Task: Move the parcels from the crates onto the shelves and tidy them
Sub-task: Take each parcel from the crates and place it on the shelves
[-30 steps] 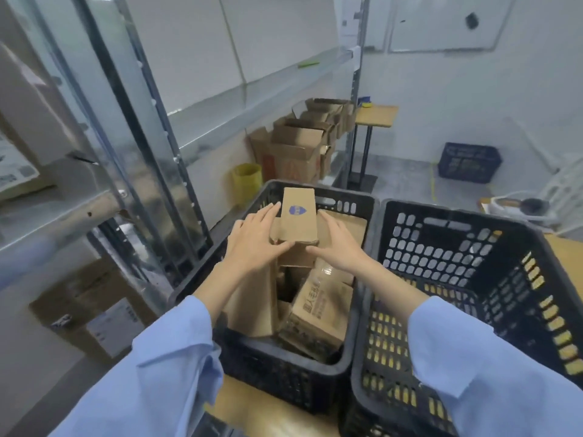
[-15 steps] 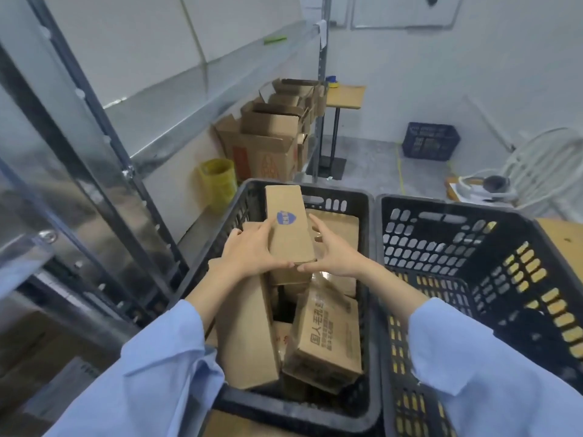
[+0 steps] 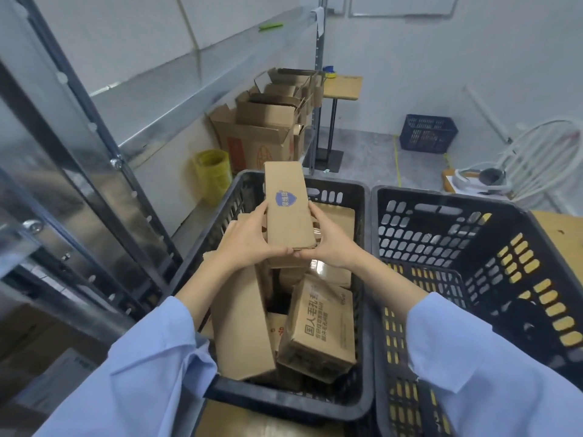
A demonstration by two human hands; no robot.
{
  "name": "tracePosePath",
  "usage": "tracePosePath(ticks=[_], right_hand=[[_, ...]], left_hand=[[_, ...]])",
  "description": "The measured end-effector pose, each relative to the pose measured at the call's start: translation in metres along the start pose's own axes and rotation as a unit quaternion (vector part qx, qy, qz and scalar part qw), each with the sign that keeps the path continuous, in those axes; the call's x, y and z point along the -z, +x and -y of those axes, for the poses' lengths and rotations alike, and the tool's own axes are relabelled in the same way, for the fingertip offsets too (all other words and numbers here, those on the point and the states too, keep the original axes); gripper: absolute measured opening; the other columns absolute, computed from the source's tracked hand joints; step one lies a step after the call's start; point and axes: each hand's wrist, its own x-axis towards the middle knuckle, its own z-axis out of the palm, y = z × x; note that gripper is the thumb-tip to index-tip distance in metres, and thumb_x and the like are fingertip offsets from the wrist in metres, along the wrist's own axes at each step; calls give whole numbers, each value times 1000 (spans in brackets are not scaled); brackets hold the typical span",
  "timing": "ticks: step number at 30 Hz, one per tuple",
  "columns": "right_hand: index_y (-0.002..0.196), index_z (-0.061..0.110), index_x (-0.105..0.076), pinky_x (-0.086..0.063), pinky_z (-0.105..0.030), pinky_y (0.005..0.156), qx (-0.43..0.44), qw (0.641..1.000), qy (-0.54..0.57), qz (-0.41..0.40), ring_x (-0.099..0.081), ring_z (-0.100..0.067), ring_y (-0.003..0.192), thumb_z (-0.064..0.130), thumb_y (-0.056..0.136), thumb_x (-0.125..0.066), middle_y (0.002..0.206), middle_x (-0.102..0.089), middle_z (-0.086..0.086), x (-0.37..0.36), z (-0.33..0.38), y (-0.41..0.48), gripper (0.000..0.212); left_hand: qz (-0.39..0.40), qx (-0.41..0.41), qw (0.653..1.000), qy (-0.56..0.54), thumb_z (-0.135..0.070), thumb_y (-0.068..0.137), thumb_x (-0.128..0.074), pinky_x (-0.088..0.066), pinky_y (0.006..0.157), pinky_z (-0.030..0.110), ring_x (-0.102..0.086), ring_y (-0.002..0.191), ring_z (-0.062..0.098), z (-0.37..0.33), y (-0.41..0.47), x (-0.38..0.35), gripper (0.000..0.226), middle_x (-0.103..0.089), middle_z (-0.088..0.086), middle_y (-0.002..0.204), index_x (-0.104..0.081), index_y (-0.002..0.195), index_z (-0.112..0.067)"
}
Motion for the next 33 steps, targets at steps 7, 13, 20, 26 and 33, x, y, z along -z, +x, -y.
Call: tracePosePath(ticks=[7,13,20,26,33], right_hand=[[151,36,-6,-26,-4,103,34,999,8,3,-31,11,129,18,72,-87,147,-31,18,30,18,-25,115],[157,23,0,-29,-50,118,27,999,36,-8,-26,-17,146,34,70,-86,162,-19,0,54,34,-54,123],[158,21,-11,-32,-29,111,86,995,43,-3,-37,-14,134,18,85,-76,149,-27,-4,69,40,-95,98],[149,23,-28,-38,-41,112,126,988,81,19,-40,-17,135,21,85,-77,152,-31,0,70,48,-135,81],[148,28,-24,-46,-12,94,169,974,137,57,-45,1,123,14,86,-76,133,-38,25,54,64,-163,83]], left_hand=[[-62,-20,994,-83,-38,65,-88,-39,95,20,-42,109,-22,-36,-25,0,96,-39,-40,128,-27,138,-46],[-107,31,988,-104,-39,67,-87,-40,107,37,-43,122,2,-72,-53,-7,120,-27,-6,157,-9,157,-22],[-157,41,974,-159,-31,74,-83,-49,96,24,-45,123,16,-114,-100,-23,101,-27,-5,145,-21,153,-31],[-227,72,954,-184,-30,76,-83,-49,93,25,-50,120,13,-152,-153,-32,73,-42,-6,138,-40,134,-25],[-275,92,942,-170,-36,78,-80,-41,98,25,-46,127,11,-177,-214,-28,85,-39,-12,142,-30,146,-30]])
